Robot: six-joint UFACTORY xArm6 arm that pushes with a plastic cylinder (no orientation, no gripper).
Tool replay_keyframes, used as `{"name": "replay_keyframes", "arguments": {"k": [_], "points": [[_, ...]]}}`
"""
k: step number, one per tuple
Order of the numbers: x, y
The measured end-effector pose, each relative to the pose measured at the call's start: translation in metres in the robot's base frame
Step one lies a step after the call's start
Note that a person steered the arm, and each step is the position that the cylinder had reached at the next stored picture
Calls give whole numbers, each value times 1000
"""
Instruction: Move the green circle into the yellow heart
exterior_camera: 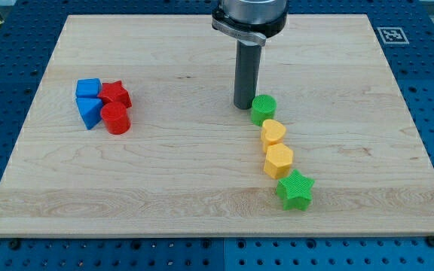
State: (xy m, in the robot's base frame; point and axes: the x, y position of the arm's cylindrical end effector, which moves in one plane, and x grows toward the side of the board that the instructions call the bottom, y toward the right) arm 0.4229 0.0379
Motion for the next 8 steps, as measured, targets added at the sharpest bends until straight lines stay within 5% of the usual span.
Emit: {"name": "replay_keyframes", "arguments": {"k": [4, 8], "points": [[-31, -2], [-11, 3]]}}
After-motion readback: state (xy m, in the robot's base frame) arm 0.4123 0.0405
